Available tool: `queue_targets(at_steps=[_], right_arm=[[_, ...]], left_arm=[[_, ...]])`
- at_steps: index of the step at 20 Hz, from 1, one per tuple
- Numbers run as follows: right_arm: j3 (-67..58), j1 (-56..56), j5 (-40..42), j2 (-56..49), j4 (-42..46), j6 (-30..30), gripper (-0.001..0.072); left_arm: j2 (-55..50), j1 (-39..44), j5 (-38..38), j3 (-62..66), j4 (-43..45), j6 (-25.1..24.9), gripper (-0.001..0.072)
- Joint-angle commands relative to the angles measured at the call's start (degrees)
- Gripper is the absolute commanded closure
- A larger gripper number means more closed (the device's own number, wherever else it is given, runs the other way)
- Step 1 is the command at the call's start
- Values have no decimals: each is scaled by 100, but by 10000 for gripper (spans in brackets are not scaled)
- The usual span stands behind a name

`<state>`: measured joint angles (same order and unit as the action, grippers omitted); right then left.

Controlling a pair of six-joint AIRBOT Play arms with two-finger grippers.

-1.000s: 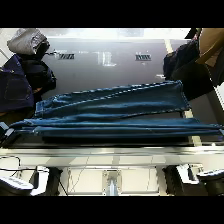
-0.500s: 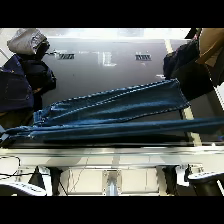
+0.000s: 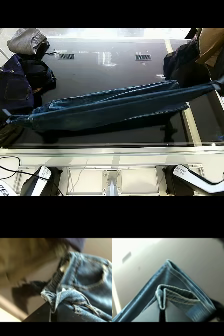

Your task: Fold the clothes and pants, and hang the long-sleeved shirts on hangers.

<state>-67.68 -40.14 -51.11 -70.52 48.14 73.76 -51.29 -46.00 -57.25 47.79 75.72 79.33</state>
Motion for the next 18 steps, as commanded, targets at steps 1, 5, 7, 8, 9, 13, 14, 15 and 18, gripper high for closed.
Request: queue_targets(at_steps=[1, 5, 7, 8, 9, 13, 14, 15, 18], right_arm=[[-990, 955, 514, -1311, 1075, 1029, 680], [-1676, 960, -28, -1287, 2157, 1325, 681], [-2079, 785, -1003, -1172, 2389, 1318, 681], [-2190, 763, -1534, -1099, 2734, 1318, 681], [-2188, 767, -1858, -1001, 3064, 1318, 681], [-2168, 767, -2524, -815, 3458, 1318, 681], [-2168, 767, -2693, -817, 3458, 1318, 680], [-2151, 767, -2879, -787, 3471, 1296, 680], [-1871, 767, -2553, -214, 3620, 1200, 681]], left_arm=[[-527, 828, 616, 133, 929, 446, 688], [-634, 1126, 608, 214, 2015, 1161, 687], [-634, 1126, 542, 323, 2245, 1161, 687], [-634, 1126, 492, 400, 2315, 1161, 687], [-634, 1126, 457, 476, 2332, 1158, 687], [-634, 1126, 422, 715, 2455, 1150, 686], [-634, 1126, 358, 723, 2546, 1150, 686], [-634, 1126, 188, 723, 2726, 1115, 686], [-634, 1126, -284, 723, 3351, 1115, 685]])
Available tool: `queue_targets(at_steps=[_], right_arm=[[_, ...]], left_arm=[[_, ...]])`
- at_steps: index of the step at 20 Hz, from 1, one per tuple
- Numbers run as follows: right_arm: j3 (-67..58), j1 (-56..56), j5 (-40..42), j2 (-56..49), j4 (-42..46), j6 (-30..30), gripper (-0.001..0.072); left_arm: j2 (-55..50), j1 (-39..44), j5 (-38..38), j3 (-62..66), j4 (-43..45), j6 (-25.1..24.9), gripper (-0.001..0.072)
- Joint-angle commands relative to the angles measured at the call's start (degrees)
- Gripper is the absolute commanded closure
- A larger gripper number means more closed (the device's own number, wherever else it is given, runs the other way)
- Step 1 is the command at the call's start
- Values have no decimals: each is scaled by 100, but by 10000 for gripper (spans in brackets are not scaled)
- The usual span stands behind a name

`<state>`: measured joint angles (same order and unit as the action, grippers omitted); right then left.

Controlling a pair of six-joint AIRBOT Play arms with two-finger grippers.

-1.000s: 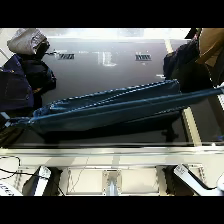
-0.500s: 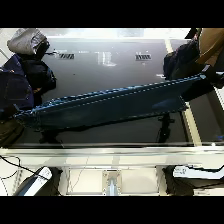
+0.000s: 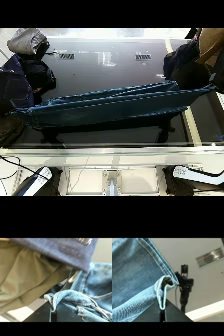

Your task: Fold the clothes and pants, and hang the long-sleeved shirts on hangers.

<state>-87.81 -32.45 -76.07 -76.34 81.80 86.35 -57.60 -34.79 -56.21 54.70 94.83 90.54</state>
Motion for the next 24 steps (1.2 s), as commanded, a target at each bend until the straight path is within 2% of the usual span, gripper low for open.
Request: queue_targets(at_steps=[1, 6, 10, 12, 15, 17, 19, 24], right_arm=[[140, -9, 17, 566, 289, -96, 681], [271, -7, -157, 608, 385, -188, 681], [927, -2, 435, 310, 199, -22, 681], [1246, -2, 960, 22, -26, 17, 681], [1318, 197, 2177, -472, -501, 17, 682], [1318, 518, 2916, -824, -509, 20, 682], [1314, 800, 3318, -1252, -511, 46, 682], [1314, 1169, 4183, -2109, -533, 730, 679]], left_arm=[[-2, 4, -385, 33, 1488, -7, 686], [-9, 4, -348, 33, 1670, -9, 686], [-46, 11, -42, 33, 1729, 20, 685], [-105, 31, 153, 33, 1705, 208, 685], [-302, 68, 426, 31, 1698, 549, 686], [-511, 188, 675, 31, 1703, 761, 686], [-793, 374, 789, 31, 1705, 835, 686], [-1412, 636, 1016, 31, 1722, 1290, 685]])
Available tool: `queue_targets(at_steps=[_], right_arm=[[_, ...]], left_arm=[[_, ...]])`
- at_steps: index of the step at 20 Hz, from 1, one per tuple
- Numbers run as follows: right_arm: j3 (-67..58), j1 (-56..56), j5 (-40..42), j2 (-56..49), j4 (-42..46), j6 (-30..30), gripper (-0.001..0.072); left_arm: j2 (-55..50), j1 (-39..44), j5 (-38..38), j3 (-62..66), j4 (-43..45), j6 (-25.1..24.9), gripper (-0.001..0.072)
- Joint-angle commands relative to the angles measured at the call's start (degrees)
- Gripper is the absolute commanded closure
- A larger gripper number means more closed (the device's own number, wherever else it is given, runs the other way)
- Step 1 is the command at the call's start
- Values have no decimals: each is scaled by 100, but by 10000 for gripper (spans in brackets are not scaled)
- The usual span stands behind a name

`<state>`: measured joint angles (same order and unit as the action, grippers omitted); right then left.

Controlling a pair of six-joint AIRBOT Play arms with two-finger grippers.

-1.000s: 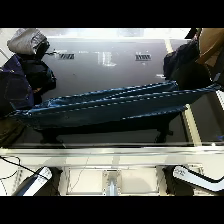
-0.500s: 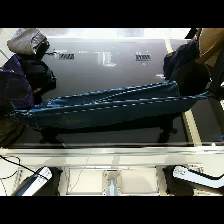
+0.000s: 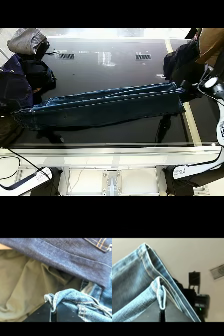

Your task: Fold the clothes and pants, and hang the long-sleeved shirts on hangers.

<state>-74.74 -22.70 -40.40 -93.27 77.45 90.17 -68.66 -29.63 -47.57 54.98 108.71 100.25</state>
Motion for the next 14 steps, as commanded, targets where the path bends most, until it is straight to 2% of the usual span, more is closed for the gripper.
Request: queue_targets(at_steps=[1, 2, 3, 4, 5, 8, 12, 14], right_arm=[[7, 240, 662, -483, -101, 343, 677], [7, 275, 710, -503, -92, 317, 658], [-4, 313, 802, -498, -118, 304, 502], [-76, 343, 820, -494, -175, 302, 199], [-186, 348, 831, -483, -236, 302, 93], [-730, 345, 673, -350, -437, 264, 93], [-1274, 334, -348, 13, -236, -428, 94], [-1263, 251, -1010, 199, 92, -442, 95]], left_arm=[[-361, 120, 223, 2, 332, 391, 684], [-376, 120, 291, 2, 313, 402, 667], [-369, 138, 361, 2, 317, 398, 481], [-354, 142, 461, 4, 308, 402, 57], [-319, 157, 564, 4, 313, 466, 2], [-79, 205, 968, 9, 291, 483, 3], [654, 476, 1628, 9, 271, 476, 6], [1084, 715, 1884, 9, 273, 444, 6]])
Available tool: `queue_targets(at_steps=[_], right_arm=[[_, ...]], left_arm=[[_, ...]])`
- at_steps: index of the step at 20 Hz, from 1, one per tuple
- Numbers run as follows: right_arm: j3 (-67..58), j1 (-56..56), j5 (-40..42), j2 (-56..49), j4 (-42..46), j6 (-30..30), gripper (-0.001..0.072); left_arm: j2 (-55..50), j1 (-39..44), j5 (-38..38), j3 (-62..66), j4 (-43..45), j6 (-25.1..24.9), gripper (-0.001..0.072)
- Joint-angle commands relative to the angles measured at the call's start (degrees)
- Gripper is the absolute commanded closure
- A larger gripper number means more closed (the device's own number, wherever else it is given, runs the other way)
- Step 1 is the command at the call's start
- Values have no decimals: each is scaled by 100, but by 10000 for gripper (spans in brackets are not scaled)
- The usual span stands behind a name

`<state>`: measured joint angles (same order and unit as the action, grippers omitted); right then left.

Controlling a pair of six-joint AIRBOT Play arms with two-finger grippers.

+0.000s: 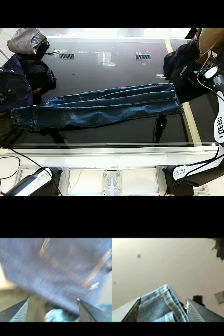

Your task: Fold the clothes and pants, and hang the long-sleeved shirts on hangers.

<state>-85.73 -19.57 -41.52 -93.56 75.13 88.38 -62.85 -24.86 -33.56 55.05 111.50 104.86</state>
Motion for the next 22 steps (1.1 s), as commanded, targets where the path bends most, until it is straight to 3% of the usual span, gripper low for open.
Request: queue_targets(at_steps=[1, 3, 6, 9, 10, 12, 14, 19, 22], right_arm=[[-120, -155, -1335, 264, 396, -289, 96], [223, -444, -1961, 354, 367, -568, 134], [1447, -1064, -1434, 848, -168, -807, 150], [2378, -1727, -1132, 1054, -1965, -2028, 115], [2406, -1952, -1403, 927, -2791, -2632, 115], [2409, -2334, -1939, 684, -3814, -3228, 114], [2409, -2581, -2181, 577, -3709, -3320, 87], [2337, -3108, -1926, 264, -3657, -3475, 86], [2009, -3110, -2367, -385, -3917, -3801, 86]], left_arm=[[715, 385, 514, 0, -7, -140, 6], [1021, 658, 424, 0, -7, -444, 4], [1213, 1049, 136, 0, -7, -546, 5], [1106, 1506, 81, 0, -7, -544, 5], [1051, 1683, 81, 0, -7, -544, 5], [966, 2009, 81, 0, -4, -544, 6], [909, 2188, 74, 0, -9, -542, 8], [903, 2347, -291, 0, -13, -450, 13], [903, 2345, -538, 0, -13, -450, 13]])
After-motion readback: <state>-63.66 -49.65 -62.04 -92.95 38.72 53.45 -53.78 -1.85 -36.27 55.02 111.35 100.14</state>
